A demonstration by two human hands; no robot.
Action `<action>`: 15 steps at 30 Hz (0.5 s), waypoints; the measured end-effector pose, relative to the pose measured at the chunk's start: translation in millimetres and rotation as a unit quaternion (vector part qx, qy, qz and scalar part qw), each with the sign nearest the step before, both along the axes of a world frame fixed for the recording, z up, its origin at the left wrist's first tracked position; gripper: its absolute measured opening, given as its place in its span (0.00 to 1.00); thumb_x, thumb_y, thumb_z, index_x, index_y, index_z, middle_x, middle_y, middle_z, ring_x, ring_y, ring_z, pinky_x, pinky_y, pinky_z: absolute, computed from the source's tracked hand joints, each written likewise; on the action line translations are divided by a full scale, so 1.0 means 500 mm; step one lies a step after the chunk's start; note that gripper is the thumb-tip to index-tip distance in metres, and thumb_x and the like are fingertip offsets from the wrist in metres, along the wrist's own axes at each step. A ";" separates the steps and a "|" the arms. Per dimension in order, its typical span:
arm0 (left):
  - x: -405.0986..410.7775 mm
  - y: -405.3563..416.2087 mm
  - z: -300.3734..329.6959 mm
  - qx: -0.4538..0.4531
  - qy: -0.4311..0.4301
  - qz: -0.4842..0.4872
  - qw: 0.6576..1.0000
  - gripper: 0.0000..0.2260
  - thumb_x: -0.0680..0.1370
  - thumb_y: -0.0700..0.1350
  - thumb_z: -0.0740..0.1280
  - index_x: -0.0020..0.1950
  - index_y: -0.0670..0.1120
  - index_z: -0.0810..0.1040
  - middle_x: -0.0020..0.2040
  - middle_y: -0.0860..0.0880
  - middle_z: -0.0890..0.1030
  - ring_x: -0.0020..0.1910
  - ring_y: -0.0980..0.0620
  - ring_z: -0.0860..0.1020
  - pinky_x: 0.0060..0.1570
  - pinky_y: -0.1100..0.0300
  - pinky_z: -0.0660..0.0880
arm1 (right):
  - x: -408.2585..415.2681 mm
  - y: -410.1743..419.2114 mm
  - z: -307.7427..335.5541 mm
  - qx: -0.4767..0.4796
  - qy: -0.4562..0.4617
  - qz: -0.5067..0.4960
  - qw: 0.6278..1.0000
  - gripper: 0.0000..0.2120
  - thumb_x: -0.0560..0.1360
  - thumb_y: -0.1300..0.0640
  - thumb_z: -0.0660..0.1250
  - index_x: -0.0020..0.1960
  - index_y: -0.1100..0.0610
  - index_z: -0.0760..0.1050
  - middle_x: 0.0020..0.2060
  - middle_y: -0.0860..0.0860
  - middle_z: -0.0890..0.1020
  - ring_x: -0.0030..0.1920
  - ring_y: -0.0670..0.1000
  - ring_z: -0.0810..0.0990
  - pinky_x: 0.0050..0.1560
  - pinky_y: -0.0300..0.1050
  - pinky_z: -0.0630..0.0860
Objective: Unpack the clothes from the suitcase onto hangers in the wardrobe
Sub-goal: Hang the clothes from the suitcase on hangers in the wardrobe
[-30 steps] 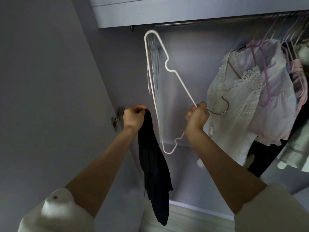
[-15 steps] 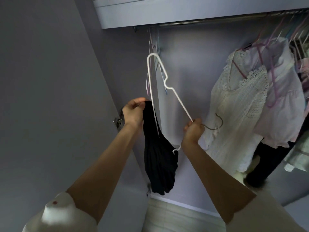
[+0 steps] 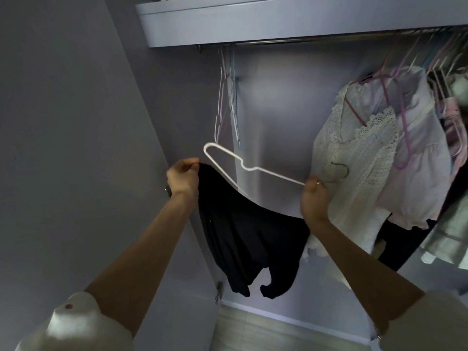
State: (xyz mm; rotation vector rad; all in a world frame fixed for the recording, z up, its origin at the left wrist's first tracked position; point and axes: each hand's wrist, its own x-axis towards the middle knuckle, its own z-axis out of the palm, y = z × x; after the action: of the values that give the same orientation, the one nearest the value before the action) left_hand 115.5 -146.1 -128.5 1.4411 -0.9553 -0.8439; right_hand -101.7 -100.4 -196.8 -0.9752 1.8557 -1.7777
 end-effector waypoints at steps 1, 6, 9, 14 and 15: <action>-0.009 0.002 0.008 -0.002 0.019 -0.021 1.000 0.11 0.76 0.32 0.62 0.39 0.44 0.78 0.32 0.51 0.79 0.36 0.51 0.76 0.42 0.60 0.76 | 0.009 -0.002 0.015 -0.008 -0.001 -0.014 1.000 0.23 0.79 0.55 0.51 0.36 0.69 0.73 0.33 0.64 0.77 0.38 0.54 0.71 0.41 0.46 0.65; -0.044 0.009 0.055 -0.025 0.181 -0.125 0.975 0.13 0.77 0.30 0.59 0.39 0.44 0.76 0.27 0.52 0.81 0.28 0.56 0.79 0.32 0.67 0.76 | 0.028 -0.049 0.022 -0.015 -0.213 -0.055 0.975 0.14 0.81 0.57 0.52 0.44 0.63 0.72 0.35 0.54 0.74 0.36 0.51 0.73 0.42 0.45 0.70; -0.077 0.021 0.075 -0.021 0.204 -0.165 0.965 0.11 0.77 0.30 0.60 0.40 0.43 0.76 0.28 0.52 0.81 0.28 0.58 0.79 0.31 0.68 0.77 | 0.037 -0.065 0.017 0.006 -0.380 -0.040 0.924 0.18 0.80 0.56 0.51 0.32 0.54 0.62 0.22 0.48 0.68 0.19 0.42 0.68 0.21 0.33 0.64; -0.103 0.020 0.114 -0.027 0.303 -0.135 0.943 0.12 0.77 0.30 0.58 0.40 0.44 0.75 0.37 0.46 0.79 0.30 0.54 0.79 0.33 0.64 0.79 | 0.087 -0.037 -0.001 0.114 -0.354 0.054 0.927 0.18 0.81 0.55 0.46 0.33 0.51 0.58 0.20 0.47 0.70 0.18 0.40 0.67 0.25 0.35 0.64; -0.099 0.015 0.120 -0.036 0.305 -0.127 0.943 0.12 0.77 0.30 0.58 0.40 0.44 0.75 0.37 0.46 0.79 0.30 0.54 0.79 0.33 0.64 0.79 | 0.092 -0.029 -0.013 0.126 -0.348 0.060 0.927 0.18 0.81 0.55 0.46 0.33 0.52 0.58 0.17 0.47 0.70 0.19 0.40 0.67 0.28 0.37 0.63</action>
State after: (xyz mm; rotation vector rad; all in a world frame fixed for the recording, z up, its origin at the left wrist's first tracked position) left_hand 65.8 -138.7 -68.3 0.9063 -0.6857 -1.3350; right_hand -55.5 -114.7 -203.1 -0.2845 1.4672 -1.4892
